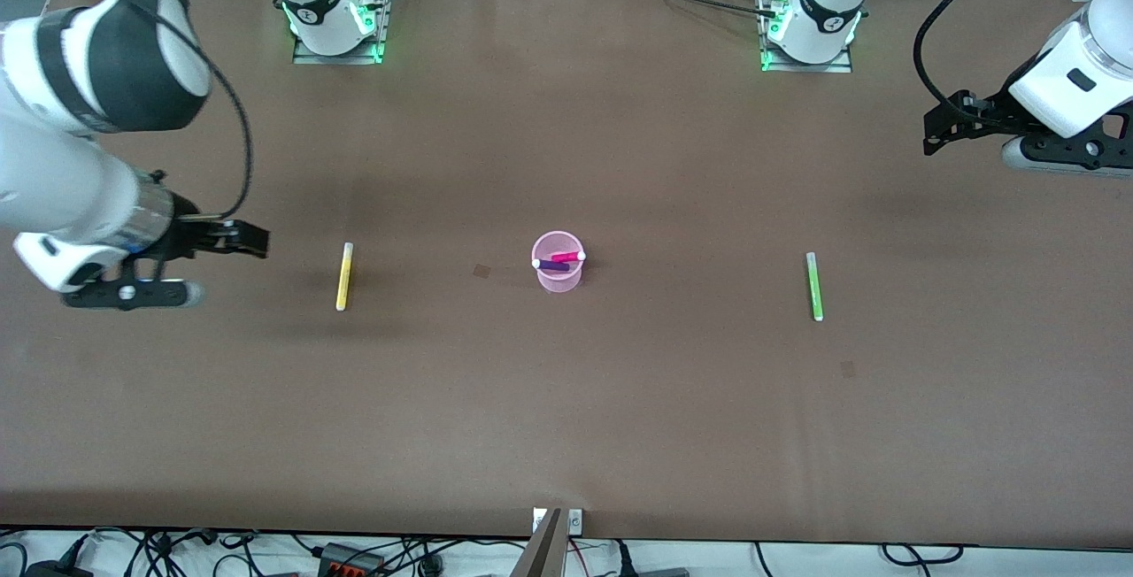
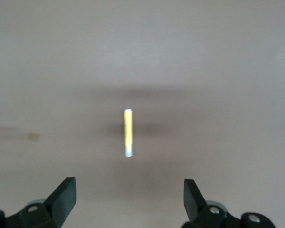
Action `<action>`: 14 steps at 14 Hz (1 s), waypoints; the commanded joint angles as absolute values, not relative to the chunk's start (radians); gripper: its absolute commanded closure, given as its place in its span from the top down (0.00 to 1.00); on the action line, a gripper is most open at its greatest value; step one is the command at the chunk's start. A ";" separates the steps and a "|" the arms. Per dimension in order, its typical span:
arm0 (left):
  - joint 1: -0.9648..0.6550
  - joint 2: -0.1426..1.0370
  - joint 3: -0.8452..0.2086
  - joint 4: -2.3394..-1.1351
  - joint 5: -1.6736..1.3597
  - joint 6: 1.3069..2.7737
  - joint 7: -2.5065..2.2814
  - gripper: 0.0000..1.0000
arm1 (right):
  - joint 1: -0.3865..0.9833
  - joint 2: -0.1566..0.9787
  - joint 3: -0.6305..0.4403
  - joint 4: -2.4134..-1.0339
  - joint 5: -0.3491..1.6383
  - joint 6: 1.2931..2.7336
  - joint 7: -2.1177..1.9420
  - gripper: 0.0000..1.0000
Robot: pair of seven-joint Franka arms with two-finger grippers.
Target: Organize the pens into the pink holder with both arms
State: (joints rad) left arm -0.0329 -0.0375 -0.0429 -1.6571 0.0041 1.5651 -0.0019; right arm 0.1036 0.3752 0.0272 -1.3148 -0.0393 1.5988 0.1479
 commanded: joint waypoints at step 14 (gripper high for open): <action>-0.029 -0.029 -0.048 -1.632 0.017 1.543 0.015 1.00 | 0.031 0.088 -0.046 -1.510 -0.021 1.595 -0.011 1.00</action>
